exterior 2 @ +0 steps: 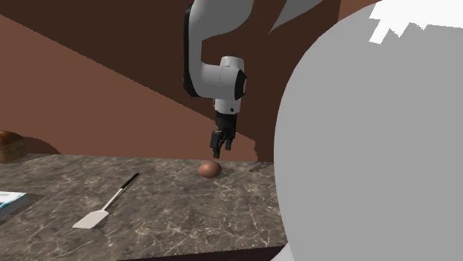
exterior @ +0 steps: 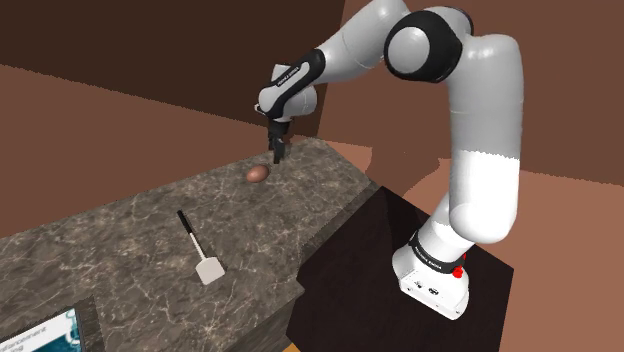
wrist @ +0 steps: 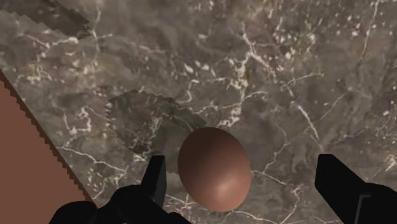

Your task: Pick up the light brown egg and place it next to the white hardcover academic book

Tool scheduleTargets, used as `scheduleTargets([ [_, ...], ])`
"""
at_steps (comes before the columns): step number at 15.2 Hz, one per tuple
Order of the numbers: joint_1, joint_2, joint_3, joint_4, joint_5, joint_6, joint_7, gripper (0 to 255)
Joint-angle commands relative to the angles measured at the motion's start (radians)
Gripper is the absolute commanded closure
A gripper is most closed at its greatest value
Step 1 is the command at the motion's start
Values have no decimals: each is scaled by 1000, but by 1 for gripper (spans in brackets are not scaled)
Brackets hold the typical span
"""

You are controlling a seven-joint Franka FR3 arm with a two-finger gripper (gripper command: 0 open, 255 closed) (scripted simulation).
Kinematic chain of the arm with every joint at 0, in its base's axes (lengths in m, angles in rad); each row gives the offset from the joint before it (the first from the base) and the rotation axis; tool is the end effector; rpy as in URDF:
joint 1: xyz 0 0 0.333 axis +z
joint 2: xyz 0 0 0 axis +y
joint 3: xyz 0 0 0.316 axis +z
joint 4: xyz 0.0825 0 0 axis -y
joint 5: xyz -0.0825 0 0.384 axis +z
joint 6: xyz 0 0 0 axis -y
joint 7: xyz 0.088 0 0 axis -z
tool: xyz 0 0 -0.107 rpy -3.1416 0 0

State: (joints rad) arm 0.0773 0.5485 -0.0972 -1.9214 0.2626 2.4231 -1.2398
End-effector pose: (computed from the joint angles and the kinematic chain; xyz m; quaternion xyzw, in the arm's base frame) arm 0.6220 -0.0092 0.2009 -0.8683 -0.4922 -0.0184 0.0592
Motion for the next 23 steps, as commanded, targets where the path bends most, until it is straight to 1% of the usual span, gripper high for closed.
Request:
scheduleTargets([
  [1, -6, 76, 23, 68, 8, 0, -34, 0],
  [3, -11, 150, 44, 139, 9, -4, -64, 0],
  [4, -12, 164, 48, 153, 9, -5, -69, 0],
  [11, -11, 243, 60, 174, 21, 55, -76, 0],
  [19, -11, 243, 60, 174, 21, 55, -76, 0],
  [20, -11, 243, 60, 174, 21, 55, -76, 255],
  [23, -11, 243, 60, 173, 21, 55, -76, 255],
])
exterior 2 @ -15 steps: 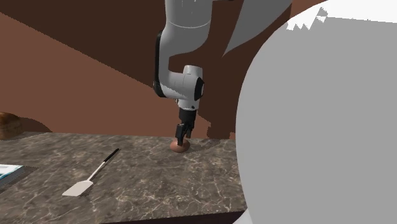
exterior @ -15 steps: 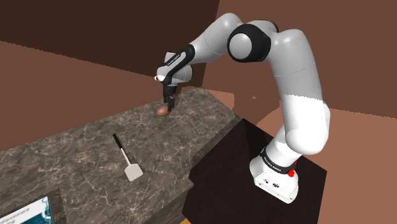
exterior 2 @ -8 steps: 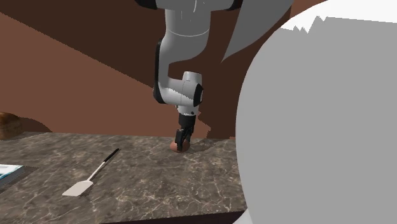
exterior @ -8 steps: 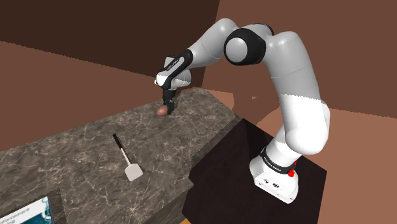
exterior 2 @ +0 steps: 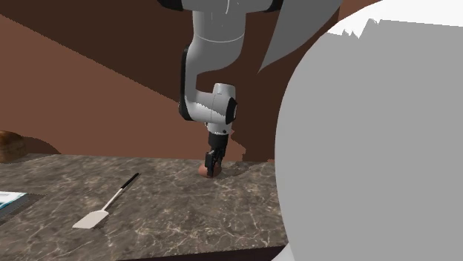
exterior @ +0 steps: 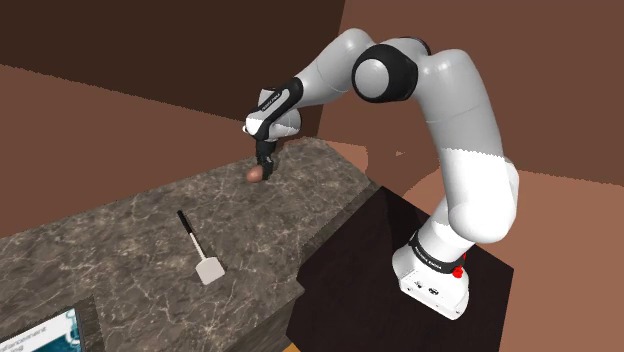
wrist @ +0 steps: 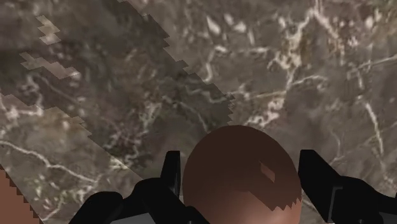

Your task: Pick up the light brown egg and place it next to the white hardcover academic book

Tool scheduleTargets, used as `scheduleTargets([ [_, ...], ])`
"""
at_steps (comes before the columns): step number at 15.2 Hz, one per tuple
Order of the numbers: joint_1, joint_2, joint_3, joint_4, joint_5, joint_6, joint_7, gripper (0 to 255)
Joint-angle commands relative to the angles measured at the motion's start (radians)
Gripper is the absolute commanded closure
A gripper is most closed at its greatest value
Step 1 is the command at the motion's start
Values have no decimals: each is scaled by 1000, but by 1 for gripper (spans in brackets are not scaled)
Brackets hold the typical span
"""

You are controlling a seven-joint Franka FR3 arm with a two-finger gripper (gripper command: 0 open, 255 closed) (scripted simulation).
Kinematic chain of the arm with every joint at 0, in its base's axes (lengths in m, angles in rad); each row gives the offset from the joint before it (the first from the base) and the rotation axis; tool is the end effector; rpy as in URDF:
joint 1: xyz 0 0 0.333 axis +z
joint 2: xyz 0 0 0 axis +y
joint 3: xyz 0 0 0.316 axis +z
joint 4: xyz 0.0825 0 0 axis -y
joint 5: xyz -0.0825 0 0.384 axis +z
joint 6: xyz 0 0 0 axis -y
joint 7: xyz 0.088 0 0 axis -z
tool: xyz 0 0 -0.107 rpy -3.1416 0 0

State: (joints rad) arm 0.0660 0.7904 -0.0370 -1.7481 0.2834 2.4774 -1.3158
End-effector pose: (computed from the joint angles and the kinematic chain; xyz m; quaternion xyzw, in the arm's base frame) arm 0.6494 0.0193 0.1153 -0.8431 -0.5323 -0.0191 0.0737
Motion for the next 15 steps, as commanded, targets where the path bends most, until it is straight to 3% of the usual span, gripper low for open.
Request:
scheduleTargets([
  [1, 0, 1, 0, 0, 0, 0, 0, 255],
  [6, 0, 1, 0, 0, 0, 0, 0, 255],
  [15, 9, -99, -13, -33, -14, -66, 18, 255],
])
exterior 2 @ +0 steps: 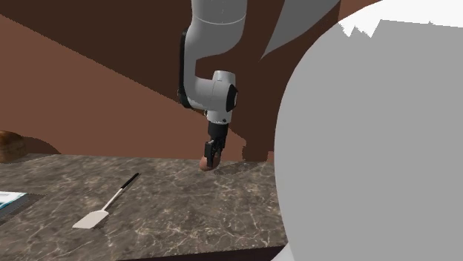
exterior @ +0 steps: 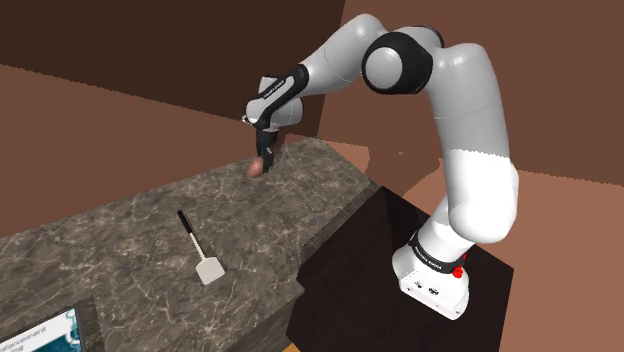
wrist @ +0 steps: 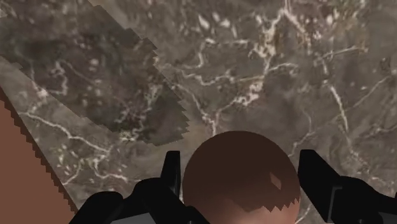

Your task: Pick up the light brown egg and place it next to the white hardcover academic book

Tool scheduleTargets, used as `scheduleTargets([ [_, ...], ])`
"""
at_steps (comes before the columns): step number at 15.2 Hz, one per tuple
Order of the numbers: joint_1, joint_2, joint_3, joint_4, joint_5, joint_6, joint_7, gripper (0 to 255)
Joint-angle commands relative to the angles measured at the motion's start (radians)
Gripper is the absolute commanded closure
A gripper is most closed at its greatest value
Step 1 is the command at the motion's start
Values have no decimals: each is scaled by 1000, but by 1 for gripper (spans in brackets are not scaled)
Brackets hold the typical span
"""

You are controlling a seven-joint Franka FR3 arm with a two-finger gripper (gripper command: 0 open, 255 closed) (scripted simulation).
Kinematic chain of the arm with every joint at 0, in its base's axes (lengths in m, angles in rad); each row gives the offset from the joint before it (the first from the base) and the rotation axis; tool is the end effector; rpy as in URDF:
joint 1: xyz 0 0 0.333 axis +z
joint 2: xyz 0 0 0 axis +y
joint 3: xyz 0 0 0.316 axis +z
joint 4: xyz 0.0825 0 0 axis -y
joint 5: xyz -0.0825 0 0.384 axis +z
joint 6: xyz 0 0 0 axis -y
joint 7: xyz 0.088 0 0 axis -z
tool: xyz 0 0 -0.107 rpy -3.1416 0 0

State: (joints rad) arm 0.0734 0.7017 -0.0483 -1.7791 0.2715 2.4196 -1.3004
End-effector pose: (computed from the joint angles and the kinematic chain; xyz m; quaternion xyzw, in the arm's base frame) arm 0.6491 0.0195 0.1569 -0.8430 -0.5324 -0.0190 0.0740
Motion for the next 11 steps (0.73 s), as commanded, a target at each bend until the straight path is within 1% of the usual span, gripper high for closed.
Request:
scheduleTargets([
  [1, 2, -21, -3, -4, -4, -16, 5, 255],
  [11, 10, -120, -16, -18, -22, -101, 27, 255],
])
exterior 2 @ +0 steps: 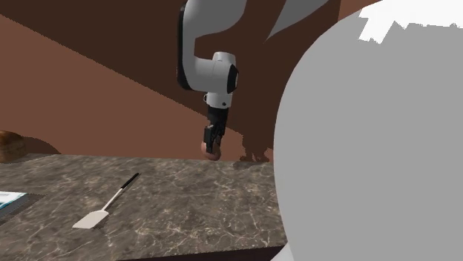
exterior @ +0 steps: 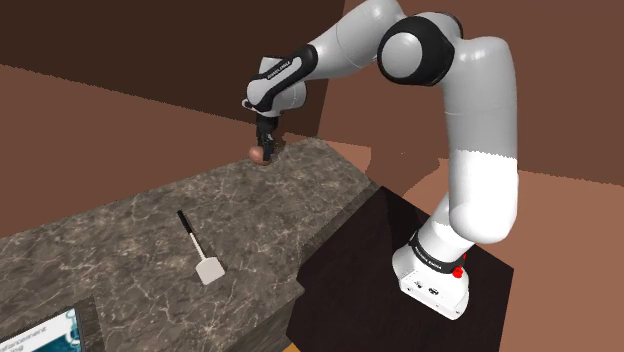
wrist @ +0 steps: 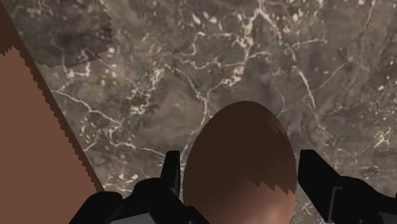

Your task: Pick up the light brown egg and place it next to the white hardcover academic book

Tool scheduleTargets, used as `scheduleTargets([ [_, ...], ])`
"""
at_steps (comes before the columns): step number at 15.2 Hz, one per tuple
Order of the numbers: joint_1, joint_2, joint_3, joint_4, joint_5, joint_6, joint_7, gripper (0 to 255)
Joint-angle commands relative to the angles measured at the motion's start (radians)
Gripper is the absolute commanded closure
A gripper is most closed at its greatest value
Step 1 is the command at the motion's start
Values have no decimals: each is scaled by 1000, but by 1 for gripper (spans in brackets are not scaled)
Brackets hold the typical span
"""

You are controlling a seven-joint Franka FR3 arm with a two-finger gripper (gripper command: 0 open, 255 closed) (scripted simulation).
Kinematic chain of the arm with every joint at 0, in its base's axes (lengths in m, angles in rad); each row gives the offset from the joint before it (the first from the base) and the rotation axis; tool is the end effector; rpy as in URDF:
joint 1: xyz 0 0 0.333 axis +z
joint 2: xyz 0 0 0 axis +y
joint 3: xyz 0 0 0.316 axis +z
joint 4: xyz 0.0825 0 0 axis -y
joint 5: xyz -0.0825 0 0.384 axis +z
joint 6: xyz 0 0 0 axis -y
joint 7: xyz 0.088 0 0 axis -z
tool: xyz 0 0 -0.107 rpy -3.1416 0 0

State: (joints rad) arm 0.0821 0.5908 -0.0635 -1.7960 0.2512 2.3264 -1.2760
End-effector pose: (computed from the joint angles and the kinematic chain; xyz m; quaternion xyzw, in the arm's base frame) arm 0.6493 0.0192 0.2151 -0.8431 -0.5323 -0.0188 0.0740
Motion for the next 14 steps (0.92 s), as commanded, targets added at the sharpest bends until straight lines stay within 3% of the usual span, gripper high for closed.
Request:
scheduleTargets([
  [1, 2, -19, -2, -1, -4, -17, 5, 255],
  [7, 5, -66, -8, 2, -14, -67, 17, 255],
  [14, 111, -178, 25, -186, -15, 30, 137, 255],
])
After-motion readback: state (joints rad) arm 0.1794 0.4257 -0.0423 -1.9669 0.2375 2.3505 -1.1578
